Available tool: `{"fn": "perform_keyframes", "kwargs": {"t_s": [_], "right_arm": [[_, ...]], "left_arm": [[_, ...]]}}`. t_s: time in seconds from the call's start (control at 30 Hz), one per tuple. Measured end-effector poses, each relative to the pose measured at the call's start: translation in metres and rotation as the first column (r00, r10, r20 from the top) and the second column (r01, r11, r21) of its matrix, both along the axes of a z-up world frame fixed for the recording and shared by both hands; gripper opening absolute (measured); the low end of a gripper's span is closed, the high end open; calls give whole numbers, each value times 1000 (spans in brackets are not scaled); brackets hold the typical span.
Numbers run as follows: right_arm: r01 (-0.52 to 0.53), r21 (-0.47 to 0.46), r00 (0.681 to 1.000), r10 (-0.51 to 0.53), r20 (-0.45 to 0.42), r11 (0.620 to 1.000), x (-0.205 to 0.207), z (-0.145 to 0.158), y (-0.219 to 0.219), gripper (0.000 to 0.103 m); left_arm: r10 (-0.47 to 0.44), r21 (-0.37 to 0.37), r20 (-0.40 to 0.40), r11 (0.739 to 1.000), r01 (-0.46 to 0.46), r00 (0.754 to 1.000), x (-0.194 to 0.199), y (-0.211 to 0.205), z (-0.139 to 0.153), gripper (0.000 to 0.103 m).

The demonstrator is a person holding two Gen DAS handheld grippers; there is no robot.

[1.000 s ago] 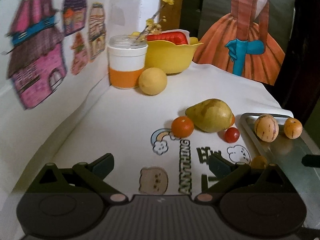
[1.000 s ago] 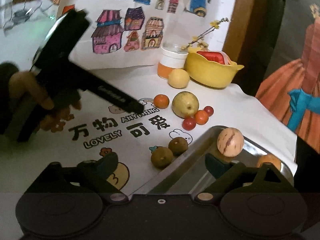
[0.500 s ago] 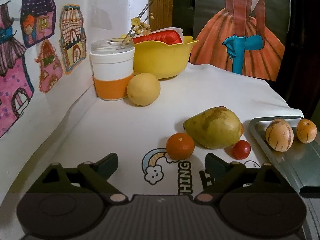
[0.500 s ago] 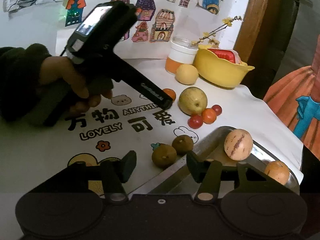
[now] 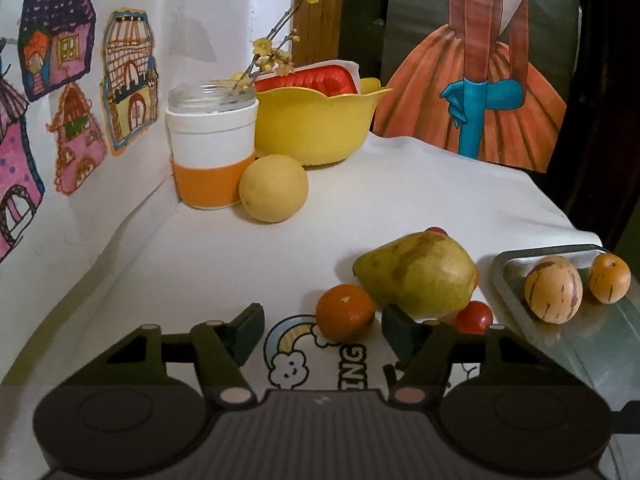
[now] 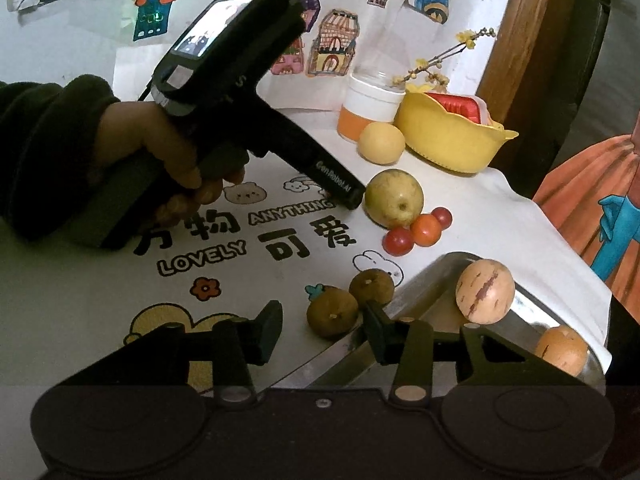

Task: Organize fruits
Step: 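Grasp a small orange fruit with the left tool while the right tool grasps a brown kiwi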

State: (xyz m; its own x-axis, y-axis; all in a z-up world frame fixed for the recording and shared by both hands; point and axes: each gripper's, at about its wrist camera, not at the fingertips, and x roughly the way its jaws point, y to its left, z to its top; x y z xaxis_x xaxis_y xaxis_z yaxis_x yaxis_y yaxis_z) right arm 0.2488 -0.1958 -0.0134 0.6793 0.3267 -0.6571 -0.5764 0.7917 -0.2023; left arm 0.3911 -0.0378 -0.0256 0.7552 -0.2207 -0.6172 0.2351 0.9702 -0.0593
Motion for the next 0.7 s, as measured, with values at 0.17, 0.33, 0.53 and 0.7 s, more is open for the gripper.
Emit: {"fn": "perform_keyframes", "kwargs": {"t_s": [0.17,0.33,0.53,0.7], "right_arm": [[1,-7,1000,-1,4,1000,0,0,2,45],[7,-15,1000,-7,12,1000,1,-1,2,40],[19,-25,1000,-19,20,1000,2,-1,3,39],[20,-39,999,-19,30,999,1,-3,5,37]], "left_arm": [[-10,-5,3,1000,10,1000,3,-2,0,52],[-30,-11,5,999,30,1000,1,-6,0,35],[-23,-15,0,1000,23,1000,-6,-6,0,34],[-24,-18,-14,1000,24,1000,-17,-3,2,34]]}}
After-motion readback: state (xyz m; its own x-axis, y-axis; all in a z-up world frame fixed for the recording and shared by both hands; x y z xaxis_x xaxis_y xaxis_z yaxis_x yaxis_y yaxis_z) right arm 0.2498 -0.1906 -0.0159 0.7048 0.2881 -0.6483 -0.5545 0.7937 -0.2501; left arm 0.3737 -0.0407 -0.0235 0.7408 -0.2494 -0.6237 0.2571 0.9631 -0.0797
